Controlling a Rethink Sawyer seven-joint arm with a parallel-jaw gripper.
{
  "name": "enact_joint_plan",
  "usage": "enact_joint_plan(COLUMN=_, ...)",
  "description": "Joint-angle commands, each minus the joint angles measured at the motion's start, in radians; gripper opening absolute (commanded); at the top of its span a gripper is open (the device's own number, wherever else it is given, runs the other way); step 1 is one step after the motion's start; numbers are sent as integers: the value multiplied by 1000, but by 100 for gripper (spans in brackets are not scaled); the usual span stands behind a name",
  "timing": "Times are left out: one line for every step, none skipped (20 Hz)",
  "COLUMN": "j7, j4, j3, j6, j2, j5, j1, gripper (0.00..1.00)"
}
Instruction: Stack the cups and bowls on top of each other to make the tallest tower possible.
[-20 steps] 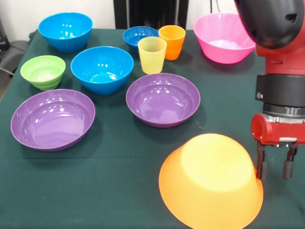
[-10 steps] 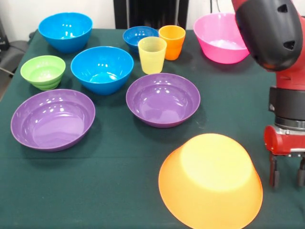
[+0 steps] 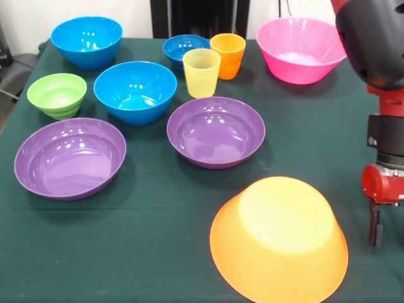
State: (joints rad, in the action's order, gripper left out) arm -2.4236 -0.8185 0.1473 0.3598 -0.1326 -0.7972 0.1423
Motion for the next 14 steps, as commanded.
enact_joint_plan(j7=-155, j4=46, j3=-89, j6=-63, j2=36, j5=-32, j1=41, gripper=100)
enact_joint_plan(j7=-181, j4=54, j3=-113, j6=-80, j2=42, j5=-36, j1=53, gripper=100)
enact_joint_plan(j7=-186, j4=63, j3=-124, j6=-88, j2=48, j5=-35, j1=57, gripper=100)
enact_joint_plan(j7=-179, j4=80, j3=-129, j6=-89, j2=55, j5=-32, j1=58, gripper=100)
enact_joint_plan(j7=-161, j4=87, j3=-128, j6=-87, j2=57, j5=-24, j1=55, gripper=100)
enact_joint_plan(j7=-143, j4=93, j3=-128, j6=-85, j2=60, j5=-17, j1=51, gripper=100)
enact_joint_plan(j7=-128, j4=97, j3=-129, j6=-84, j2=61, j5=-11, j1=48, gripper=100)
enact_joint_plan(j7=-119, j4=98, j3=-136, j6=-84, j2=61, j5=-9, j1=48, gripper=100)
enact_joint_plan(j7=-114, j4=98, j3=-143, j6=-88, j2=62, j5=-7, j1=47, gripper=100)
enact_joint_plan(j7=-123, j4=99, j3=-161, j6=-97, j2=65, j5=-10, j1=51, gripper=100)
enact_joint_plan(j7=-133, j4=102, j3=-176, j6=-114, j2=69, j5=-11, j1=54, gripper=100)
enact_joint_plan(j7=-145, j4=109, j3=-194, j6=-130, j2=77, j5=-14, j1=58, gripper=100)
enact_joint_plan(j7=-147, j4=116, j3=-203, j6=-142, j2=83, j5=-13, j1=58, gripper=100)
enact_joint_plan(j7=-146, j4=127, j3=-211, j6=-150, j2=92, j5=-13, j1=58, gripper=100)
